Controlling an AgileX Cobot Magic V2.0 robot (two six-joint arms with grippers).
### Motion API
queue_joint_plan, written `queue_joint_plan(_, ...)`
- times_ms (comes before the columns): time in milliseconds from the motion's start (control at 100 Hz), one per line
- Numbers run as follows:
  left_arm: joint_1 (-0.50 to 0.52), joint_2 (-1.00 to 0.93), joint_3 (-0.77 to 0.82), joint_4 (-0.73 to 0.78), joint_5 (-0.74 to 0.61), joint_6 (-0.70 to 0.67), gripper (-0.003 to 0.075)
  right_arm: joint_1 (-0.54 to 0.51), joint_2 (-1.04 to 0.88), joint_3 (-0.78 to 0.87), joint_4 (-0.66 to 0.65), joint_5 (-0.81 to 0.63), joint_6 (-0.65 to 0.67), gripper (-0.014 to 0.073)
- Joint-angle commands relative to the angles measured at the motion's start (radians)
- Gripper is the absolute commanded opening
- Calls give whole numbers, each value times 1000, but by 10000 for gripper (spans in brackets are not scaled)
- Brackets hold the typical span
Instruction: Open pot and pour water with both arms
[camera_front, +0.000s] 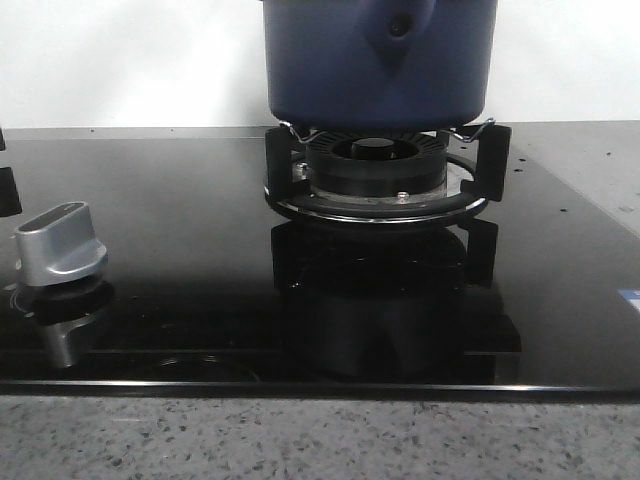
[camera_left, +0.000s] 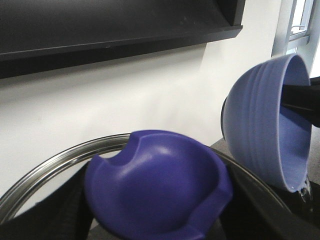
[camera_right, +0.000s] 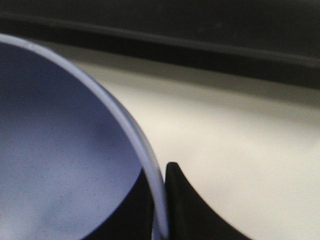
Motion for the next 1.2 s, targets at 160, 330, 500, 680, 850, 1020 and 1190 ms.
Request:
queue_joint_plan(160, 2, -51, -37, -93, 15, -8, 350, -2, -40, -29, -19, -85, -3, -56)
queue_joint_plan(330, 2, -51, -37, -93, 15, -8, 350, 0, -40, -8, -19, -102, -3, -56)
queue_joint_plan(500, 2, -51, -37, -93, 24, -8, 350, 24, -40, 69, -19, -321, -1, -56)
queue_joint_plan(680, 2, -51, -37, -93, 26, -8, 350, 50, -34, 141, -23, -517, -1, -56)
queue_joint_plan(850, 2, -51, -37, -93, 26, -8, 350, 57, -34, 149, -65, -539, -1, -56)
queue_joint_plan(1020, 2, -51, -37, -93, 26, -8, 350, 57, -34, 149, -89, -577, -1, -56)
queue_joint_plan(1190, 2, -51, -37, -93, 26, -8, 350, 57, -34, 149, -121, -614, -1, -56)
